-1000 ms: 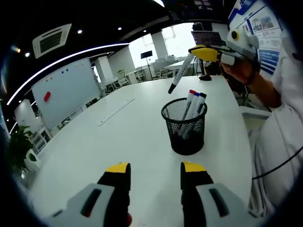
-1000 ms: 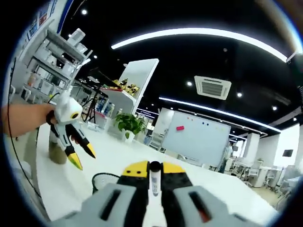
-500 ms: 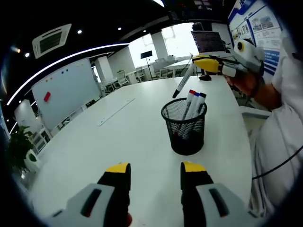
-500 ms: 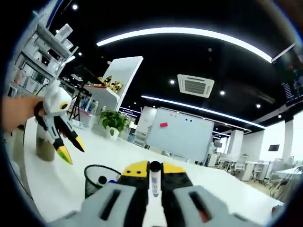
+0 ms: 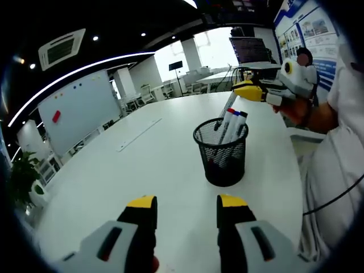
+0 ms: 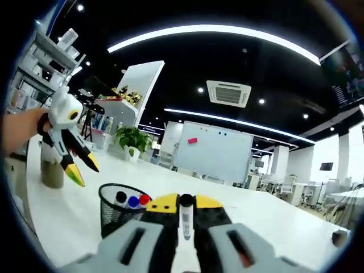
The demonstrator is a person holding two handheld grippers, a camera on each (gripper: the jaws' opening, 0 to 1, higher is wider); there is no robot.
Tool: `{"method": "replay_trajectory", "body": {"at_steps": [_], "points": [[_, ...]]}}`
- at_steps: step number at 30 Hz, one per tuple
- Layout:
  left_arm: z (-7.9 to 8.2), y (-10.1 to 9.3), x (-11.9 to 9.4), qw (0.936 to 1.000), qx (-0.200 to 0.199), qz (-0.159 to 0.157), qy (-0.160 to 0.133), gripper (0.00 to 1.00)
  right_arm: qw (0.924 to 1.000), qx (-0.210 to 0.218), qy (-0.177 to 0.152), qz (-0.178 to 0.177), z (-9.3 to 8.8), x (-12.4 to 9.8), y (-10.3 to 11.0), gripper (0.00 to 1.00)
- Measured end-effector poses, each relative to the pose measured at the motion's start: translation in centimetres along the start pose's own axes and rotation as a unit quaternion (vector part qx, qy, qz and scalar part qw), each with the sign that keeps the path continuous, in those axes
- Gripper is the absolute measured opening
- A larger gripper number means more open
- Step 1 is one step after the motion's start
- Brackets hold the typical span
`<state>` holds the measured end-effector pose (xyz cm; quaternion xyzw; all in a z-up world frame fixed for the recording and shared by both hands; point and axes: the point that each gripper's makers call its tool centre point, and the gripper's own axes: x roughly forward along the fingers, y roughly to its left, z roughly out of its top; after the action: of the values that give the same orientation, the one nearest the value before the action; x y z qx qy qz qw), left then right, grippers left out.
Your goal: Pick up the whiteboard markers from the pen holder and place them facing the whiteboard neatly
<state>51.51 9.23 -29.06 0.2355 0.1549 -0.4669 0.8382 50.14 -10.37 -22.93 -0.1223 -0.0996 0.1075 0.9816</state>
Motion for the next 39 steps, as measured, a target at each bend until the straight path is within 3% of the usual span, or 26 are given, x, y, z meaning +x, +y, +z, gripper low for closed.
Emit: {"method": "replay_trajectory", "body": {"at_steps": [30, 39], "points": [[-0.1, 0.1, 0.0, 1.0000, 0.000, 0.001, 0.001, 0.43, 0.9998, -0.006, 0.015, 0.009, -2.1, 0.1, 1.6, 0.08], [-0.1, 0.2, 0.1, 1.0000, 0.001, 0.002, 0.001, 0.43, 0.9997, -0.002, 0.026, -0.004, -2.9, -0.3, 0.9, 0.08]]}}
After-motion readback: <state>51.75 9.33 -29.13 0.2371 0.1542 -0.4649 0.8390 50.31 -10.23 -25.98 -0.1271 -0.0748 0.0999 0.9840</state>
